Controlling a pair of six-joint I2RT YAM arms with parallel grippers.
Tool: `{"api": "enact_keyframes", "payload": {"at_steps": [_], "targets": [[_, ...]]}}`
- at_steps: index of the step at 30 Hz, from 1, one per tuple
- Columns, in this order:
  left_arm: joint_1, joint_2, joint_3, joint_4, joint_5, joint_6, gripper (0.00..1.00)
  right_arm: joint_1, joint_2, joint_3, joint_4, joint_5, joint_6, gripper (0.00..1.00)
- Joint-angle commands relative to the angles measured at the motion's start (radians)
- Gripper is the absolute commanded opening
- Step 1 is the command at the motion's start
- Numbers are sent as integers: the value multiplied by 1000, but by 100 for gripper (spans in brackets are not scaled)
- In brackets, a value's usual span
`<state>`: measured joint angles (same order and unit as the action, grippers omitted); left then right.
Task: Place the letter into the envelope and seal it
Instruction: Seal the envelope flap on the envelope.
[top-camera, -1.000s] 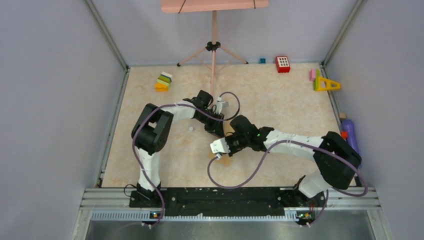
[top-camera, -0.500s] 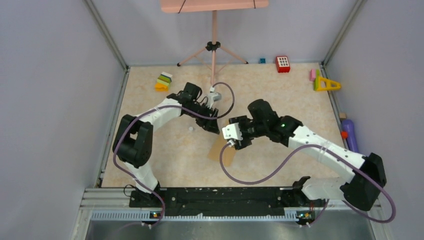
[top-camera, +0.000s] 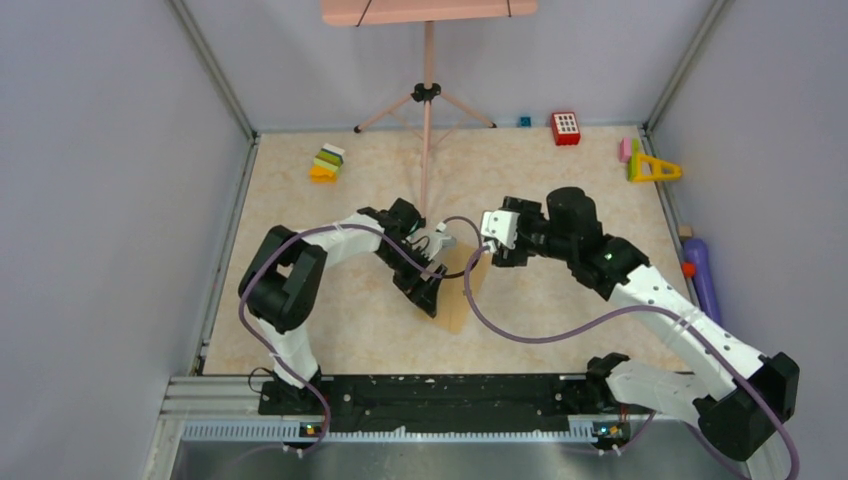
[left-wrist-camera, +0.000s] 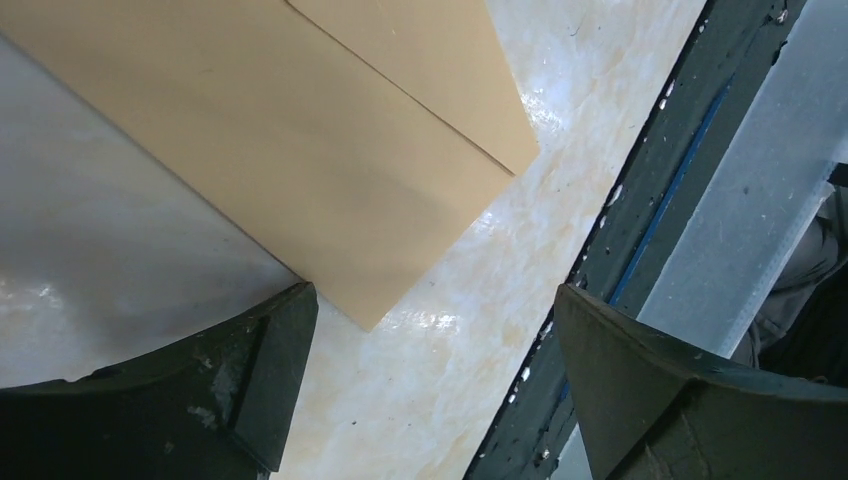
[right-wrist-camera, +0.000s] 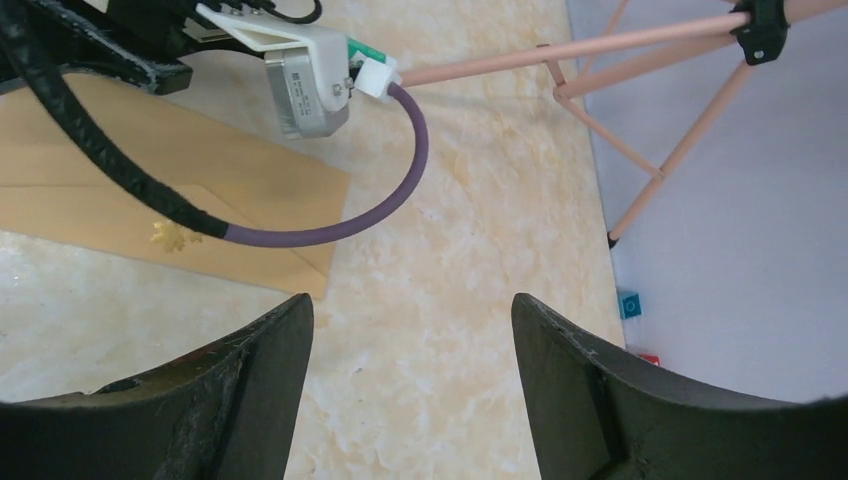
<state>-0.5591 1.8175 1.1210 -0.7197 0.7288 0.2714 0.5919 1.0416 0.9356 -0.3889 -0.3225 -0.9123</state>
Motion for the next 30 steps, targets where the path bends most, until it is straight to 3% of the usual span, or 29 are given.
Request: {"api": "enact_keyframes", "payload": {"at_steps": [1,10,14,23,27,30], "targets": [[-32,61,32,-47,-21,28,96,-12,-38,16,51,53,58,72],[-142,145,118,-50,75,8,98,-26,-26,57,73,113,109,74],[-193,234,231,-53,101,-35,98,-79,-33,78,101,135,160,76],[-229,395,500,91,-13,-233,98,-125,-64,174,65,210,179,76],[-229,434,621,100,43,-268,98,-125,-66,214,36,202,179,77],[-226,400,656,106,105,-268,98,-126,-64,258,-57,105,164,76]]}}
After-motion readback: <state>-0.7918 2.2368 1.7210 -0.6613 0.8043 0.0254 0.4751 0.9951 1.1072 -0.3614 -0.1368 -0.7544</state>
